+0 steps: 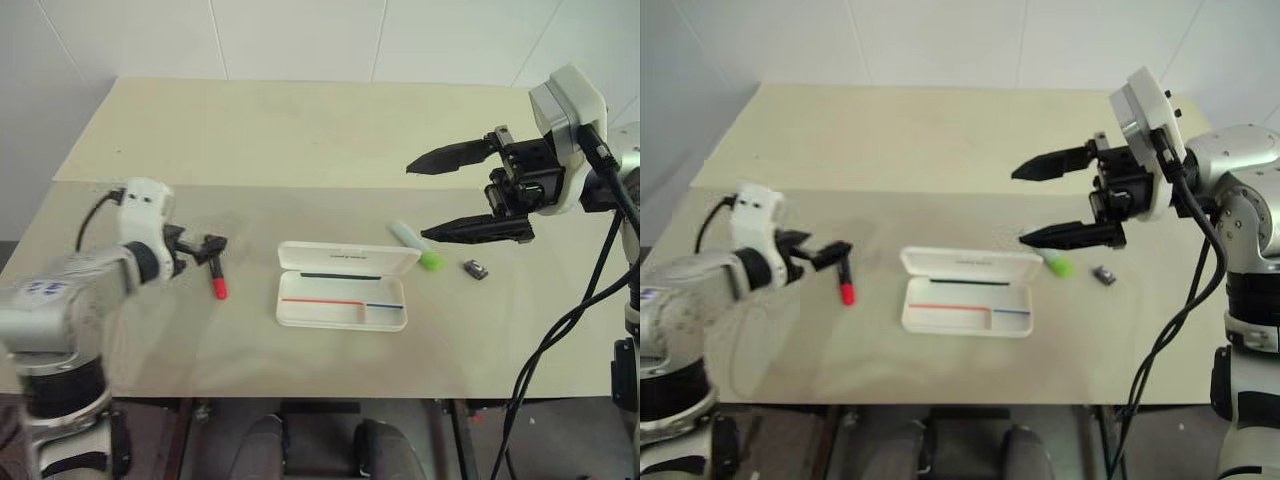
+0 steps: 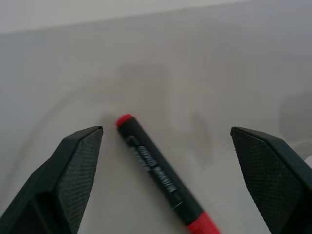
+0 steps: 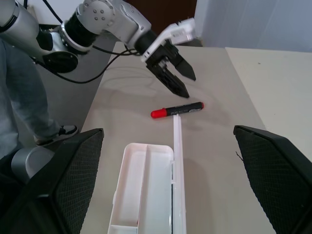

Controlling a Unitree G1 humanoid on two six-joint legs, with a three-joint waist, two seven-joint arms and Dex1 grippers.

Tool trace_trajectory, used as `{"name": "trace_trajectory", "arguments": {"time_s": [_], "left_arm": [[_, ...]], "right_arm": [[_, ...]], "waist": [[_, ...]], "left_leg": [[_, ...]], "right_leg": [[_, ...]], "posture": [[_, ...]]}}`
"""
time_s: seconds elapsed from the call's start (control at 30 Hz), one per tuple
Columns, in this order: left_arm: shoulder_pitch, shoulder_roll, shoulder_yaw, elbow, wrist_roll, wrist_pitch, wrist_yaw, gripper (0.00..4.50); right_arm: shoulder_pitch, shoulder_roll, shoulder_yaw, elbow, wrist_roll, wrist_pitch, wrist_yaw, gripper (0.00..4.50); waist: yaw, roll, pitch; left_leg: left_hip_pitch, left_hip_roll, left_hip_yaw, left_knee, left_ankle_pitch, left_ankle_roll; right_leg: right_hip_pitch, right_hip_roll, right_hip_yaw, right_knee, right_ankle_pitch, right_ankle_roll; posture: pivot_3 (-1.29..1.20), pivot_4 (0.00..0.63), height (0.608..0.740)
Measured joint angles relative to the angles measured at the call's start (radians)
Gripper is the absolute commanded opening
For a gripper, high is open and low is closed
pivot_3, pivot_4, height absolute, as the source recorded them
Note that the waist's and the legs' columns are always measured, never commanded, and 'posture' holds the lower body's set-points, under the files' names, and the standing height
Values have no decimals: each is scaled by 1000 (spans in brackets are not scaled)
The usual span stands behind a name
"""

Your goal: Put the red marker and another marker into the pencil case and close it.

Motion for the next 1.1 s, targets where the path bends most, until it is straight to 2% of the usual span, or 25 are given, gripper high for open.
{"name": "trace_trajectory", "arguments": {"time_s": [0.17, 0.4, 0.6, 0.83, 0.97, 1.1], "left_arm": [[-46, -36, 20, -35, 72, 103, 111, 4484], [-39, -178, 28, 27, 154, 114, 211, 4484], [-37, -260, -2, 52, 188, 114, 249, 4484], [-17, -287, -20, 75, 214, 56, 261, 4484], [-13, -318, -26, 115, 236, -5, 276, 3597], [-9, -336, -23, 129, 257, -42, 283, 2237]], "right_arm": [[26, 0, 2, -44, 1, 3, -10, 4500], [35, 6, 48, -63, -61, -27, -40, 4500], [40, 6, 63, -36, -101, -46, -51, 4500], [40, 6, 48, -41, -91, -43, -51, 4500], [40, 6, 46, -44, -83, -41, -56, 4500], [40, 6, 46, -47, -80, -40, -62, 4500]], "waist": [[-2, 0, 0], [9, -1, 0], [20, -1, 0], [23, 0, -1], [27, 4, -3], [31, 5, -4]], "left_leg": [[2, 0, 1, -1, 0, -1], [1, 0, 2, 0, -1, -1], [1, 0, 4, 0, -1, -1], [4, 0, 7, 0, -1, -1], [5, 0, 7, 1, -1, -1], [5, -1, 7, 3, -1, -1]], "right_leg": [[0, 0, 2, 0, 0, 0], [1, 0, 2, -1, 0, 0], [1, 0, 2, -1, 0, 0], [2, 0, 2, -5, 0, 0], [3, 0, 2, -3, 0, 0], [3, -1, 2, -2, 0, -1]], "posture": [[0, 150, 740], [0, 150, 740], [0, 150, 740], [0, 150, 740], [0, 150, 740], [0, 150, 740]]}}
